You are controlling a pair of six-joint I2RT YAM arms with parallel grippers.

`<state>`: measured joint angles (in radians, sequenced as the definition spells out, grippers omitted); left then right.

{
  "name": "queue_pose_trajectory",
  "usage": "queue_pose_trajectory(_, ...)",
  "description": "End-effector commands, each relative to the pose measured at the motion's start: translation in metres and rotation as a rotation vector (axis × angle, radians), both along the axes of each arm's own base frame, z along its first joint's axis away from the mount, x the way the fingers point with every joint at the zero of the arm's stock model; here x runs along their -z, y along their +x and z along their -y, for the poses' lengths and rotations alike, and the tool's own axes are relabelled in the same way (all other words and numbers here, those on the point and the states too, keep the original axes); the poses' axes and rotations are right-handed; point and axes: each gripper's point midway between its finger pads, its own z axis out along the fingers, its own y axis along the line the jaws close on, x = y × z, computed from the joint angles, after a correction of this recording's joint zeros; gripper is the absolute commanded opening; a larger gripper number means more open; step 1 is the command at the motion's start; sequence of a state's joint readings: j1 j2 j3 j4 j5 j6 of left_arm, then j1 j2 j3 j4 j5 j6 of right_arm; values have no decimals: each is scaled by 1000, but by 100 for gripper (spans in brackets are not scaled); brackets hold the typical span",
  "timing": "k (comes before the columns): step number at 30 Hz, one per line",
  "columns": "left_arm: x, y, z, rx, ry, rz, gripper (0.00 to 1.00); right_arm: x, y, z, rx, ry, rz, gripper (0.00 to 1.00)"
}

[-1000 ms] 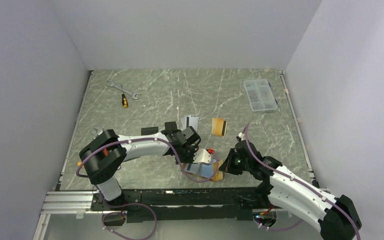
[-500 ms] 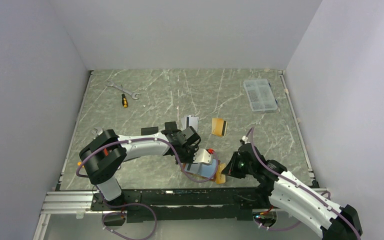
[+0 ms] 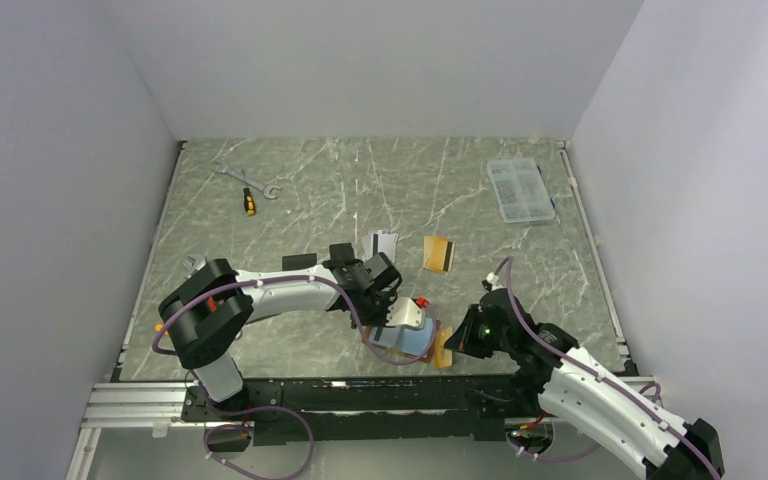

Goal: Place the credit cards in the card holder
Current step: Turn over the card slot in the card holder.

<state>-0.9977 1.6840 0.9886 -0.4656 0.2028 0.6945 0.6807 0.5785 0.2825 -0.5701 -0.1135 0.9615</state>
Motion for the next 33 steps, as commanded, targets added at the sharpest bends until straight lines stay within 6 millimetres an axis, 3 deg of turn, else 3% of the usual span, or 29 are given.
queue_pose_trajectory(1, 4, -5, -1, 13, 30, -22, 6, -4, -6, 7, 7, -5, 6, 0)
queue_pose_trajectory(21, 5, -5, -2, 12, 40, -26, 6, -22, -4, -9, -60, 96, 79, 0)
queue_pose_trajectory(33, 4, -5, -2, 10, 40, -25, 6, -6, -7, -10, -81, 55, 25, 0)
